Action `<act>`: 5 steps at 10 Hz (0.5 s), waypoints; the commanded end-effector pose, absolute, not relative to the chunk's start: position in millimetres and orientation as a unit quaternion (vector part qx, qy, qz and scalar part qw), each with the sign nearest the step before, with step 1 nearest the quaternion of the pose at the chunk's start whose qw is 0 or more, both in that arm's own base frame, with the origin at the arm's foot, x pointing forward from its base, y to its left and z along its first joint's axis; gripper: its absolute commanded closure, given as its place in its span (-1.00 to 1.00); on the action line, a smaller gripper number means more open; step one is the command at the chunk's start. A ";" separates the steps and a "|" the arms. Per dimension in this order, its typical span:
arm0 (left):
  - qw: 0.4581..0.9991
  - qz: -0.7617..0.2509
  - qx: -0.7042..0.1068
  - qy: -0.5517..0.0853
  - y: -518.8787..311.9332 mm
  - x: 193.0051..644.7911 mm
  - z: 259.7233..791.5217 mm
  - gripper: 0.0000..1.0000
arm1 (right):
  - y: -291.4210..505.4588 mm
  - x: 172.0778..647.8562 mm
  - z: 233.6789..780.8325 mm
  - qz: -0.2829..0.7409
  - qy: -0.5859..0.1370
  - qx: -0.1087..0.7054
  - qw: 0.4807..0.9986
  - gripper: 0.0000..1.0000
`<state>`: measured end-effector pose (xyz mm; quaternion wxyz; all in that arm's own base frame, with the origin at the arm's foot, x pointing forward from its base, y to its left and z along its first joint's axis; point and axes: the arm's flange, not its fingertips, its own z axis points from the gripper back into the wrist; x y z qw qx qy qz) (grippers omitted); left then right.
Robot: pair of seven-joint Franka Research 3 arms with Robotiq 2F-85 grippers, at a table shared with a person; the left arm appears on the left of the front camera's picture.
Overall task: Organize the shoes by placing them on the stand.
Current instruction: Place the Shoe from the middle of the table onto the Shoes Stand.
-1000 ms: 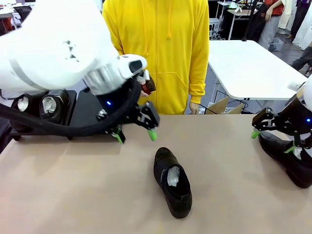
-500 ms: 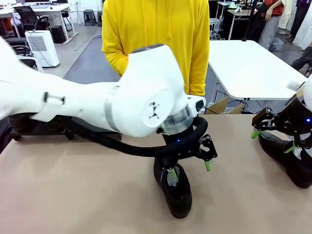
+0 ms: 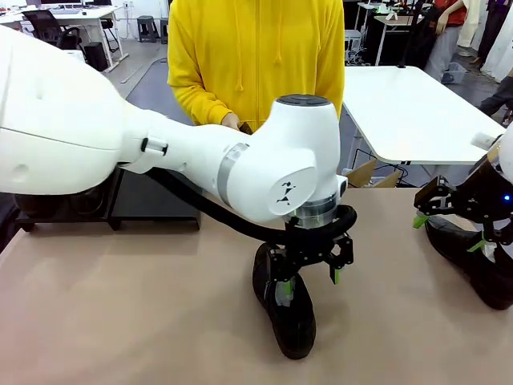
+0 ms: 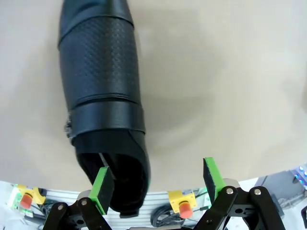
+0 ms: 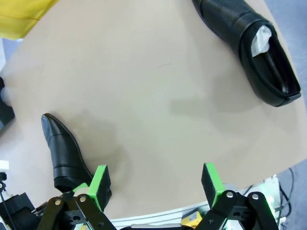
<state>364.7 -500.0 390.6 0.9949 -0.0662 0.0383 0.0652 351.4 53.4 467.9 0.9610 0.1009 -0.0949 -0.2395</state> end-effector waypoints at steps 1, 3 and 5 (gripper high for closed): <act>0.995 0.067 -0.062 0.036 -514.0 367.2 392.3 -0.93 | 53.0 351.9 468.2 -0.229 -0.099 0.102 0.963 -1.00; 0.995 0.079 -0.049 0.025 -513.1 373.7 377.9 -0.93 | 53.0 351.9 468.2 -0.229 -0.099 0.102 0.963 -1.00; 0.996 0.075 -0.048 0.022 -512.1 374.2 369.0 -0.93 | 53.0 351.9 468.2 -0.229 -0.099 0.102 0.963 -1.00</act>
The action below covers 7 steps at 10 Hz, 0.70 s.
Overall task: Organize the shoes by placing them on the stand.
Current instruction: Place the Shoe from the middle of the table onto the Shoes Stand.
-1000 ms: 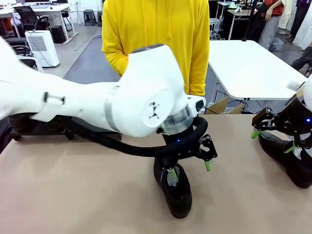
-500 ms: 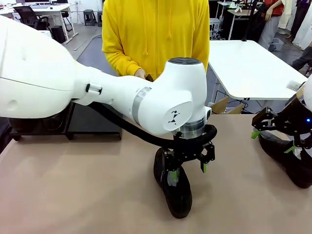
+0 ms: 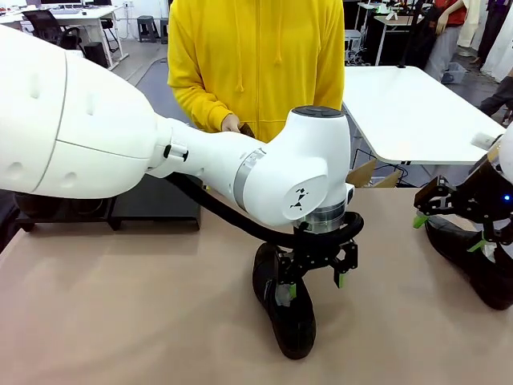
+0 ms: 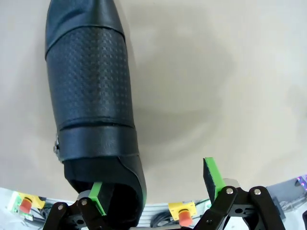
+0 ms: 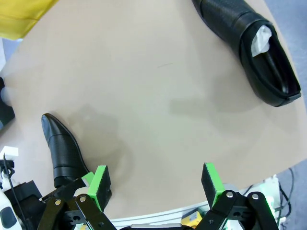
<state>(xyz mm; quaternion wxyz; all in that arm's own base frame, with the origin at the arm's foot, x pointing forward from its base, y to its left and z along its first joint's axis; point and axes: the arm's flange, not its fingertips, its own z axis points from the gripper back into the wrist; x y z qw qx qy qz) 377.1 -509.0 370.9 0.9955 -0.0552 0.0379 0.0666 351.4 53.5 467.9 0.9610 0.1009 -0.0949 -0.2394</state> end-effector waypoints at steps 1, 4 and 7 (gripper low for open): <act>0.996 0.068 -0.033 0.037 -512.7 372.4 363.8 -0.93 | 53.0 351.9 468.2 -0.229 -0.099 0.102 0.963 -1.00; 0.997 0.049 -0.013 0.066 -508.6 371.9 353.2 -0.75 | 53.0 351.9 468.2 -0.229 -0.099 0.102 0.963 -1.00; 0.997 0.048 -0.004 0.056 -506.0 374.2 348.8 0.26 | 53.0 351.9 468.2 -0.229 -0.099 0.102 0.963 -1.00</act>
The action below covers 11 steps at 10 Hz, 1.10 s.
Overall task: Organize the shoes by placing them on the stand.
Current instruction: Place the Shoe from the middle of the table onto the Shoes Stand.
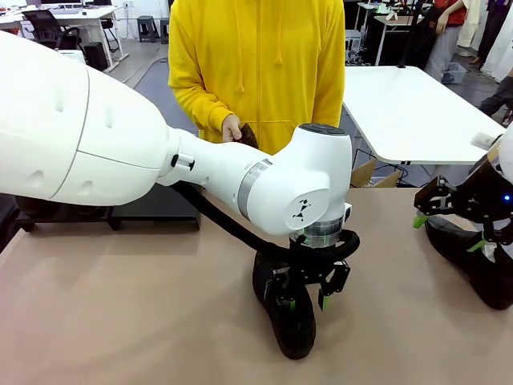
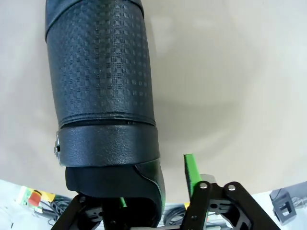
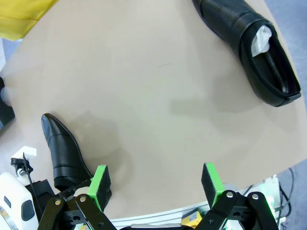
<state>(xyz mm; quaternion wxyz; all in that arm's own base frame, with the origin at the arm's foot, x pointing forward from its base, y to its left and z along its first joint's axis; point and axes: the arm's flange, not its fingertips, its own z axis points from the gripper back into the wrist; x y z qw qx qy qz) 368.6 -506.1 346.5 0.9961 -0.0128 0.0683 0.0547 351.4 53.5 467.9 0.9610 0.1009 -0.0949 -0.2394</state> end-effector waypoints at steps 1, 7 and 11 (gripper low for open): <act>0.997 0.048 -0.003 0.054 -505.0 375.2 345.9 0.61 | 53.0 351.9 468.2 -0.229 -0.099 0.102 0.963 -1.00; 0.996 -0.011 -0.022 0.080 -503.7 374.8 340.9 1.00 | 53.0 351.9 468.2 -0.229 -0.099 0.102 0.963 -1.00; 0.980 -0.142 -0.113 0.078 -464.5 349.4 436.7 1.00 | 53.0 351.9 468.2 -0.229 -0.099 0.102 0.963 -1.00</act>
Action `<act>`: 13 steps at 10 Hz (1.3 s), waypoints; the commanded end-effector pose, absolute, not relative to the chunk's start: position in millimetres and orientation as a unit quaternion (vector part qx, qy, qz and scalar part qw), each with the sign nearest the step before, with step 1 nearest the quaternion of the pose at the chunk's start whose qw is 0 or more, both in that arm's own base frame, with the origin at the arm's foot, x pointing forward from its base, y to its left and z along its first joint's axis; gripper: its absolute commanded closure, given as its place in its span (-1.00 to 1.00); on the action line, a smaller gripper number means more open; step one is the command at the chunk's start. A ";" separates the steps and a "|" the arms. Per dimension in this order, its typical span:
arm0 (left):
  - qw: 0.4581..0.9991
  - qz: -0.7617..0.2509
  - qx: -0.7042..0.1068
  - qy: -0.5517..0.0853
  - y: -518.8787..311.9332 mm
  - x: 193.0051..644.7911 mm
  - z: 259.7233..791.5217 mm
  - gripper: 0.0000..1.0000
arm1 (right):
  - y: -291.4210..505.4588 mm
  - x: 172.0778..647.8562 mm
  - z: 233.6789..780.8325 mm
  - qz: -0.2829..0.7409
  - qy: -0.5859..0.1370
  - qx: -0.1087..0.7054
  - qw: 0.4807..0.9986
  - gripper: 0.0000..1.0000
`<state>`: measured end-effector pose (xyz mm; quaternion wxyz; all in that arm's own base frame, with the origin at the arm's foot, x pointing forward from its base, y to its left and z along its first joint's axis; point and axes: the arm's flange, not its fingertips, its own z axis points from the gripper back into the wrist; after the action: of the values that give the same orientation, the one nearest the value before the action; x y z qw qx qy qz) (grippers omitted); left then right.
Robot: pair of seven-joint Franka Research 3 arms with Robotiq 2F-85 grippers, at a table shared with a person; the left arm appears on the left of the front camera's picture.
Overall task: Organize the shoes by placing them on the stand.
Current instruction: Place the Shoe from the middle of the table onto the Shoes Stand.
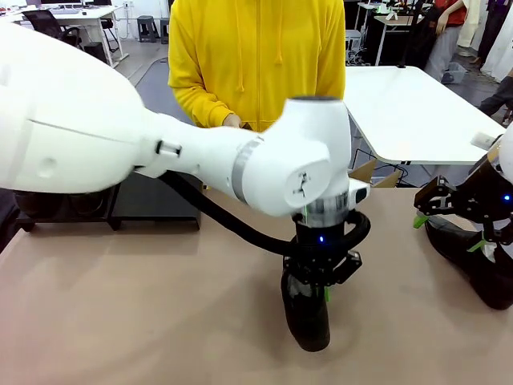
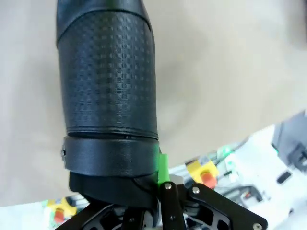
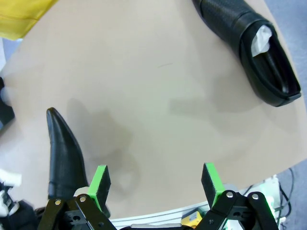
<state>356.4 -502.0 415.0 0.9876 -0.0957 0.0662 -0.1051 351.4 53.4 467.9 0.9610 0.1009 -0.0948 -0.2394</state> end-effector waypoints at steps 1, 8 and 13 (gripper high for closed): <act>0.978 -0.164 -0.126 0.028 -442.2 355.9 459.9 1.00 | 53.0 351.9 468.2 -0.229 -0.099 0.102 0.963 -1.00; 0.968 -0.107 0.067 -0.218 -270.3 447.4 521.9 1.00 | 53.0 351.9 468.2 -0.229 -0.099 0.102 0.963 -1.00; 0.969 -0.117 0.056 -0.212 -254.3 457.7 523.9 1.00 | 53.0 351.9 468.2 -0.229 -0.099 0.102 0.963 -1.00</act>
<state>457.5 -255.7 516.2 0.9718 0.0582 -0.2018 -0.1070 351.3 53.3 467.9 0.9610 0.1008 -0.0949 -0.2393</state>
